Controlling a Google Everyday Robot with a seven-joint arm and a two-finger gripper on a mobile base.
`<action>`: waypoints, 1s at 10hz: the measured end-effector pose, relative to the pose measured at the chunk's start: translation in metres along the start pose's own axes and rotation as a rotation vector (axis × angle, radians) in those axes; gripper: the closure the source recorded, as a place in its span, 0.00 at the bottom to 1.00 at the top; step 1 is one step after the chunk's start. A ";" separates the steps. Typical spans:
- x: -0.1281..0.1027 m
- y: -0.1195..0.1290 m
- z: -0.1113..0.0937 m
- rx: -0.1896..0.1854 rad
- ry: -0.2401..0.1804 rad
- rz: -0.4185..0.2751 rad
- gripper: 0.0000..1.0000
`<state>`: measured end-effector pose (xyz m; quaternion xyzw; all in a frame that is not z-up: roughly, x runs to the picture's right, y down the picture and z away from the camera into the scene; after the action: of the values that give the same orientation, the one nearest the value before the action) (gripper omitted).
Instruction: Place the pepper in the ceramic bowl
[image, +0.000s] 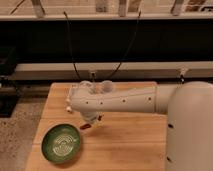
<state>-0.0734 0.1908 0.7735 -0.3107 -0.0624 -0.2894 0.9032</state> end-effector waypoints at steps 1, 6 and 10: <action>-0.010 -0.001 -0.002 -0.002 0.004 -0.021 1.00; -0.056 -0.017 -0.008 0.003 0.026 -0.118 1.00; -0.068 -0.022 -0.010 0.007 0.038 -0.169 1.00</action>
<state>-0.1425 0.2037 0.7576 -0.2955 -0.0721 -0.3701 0.8778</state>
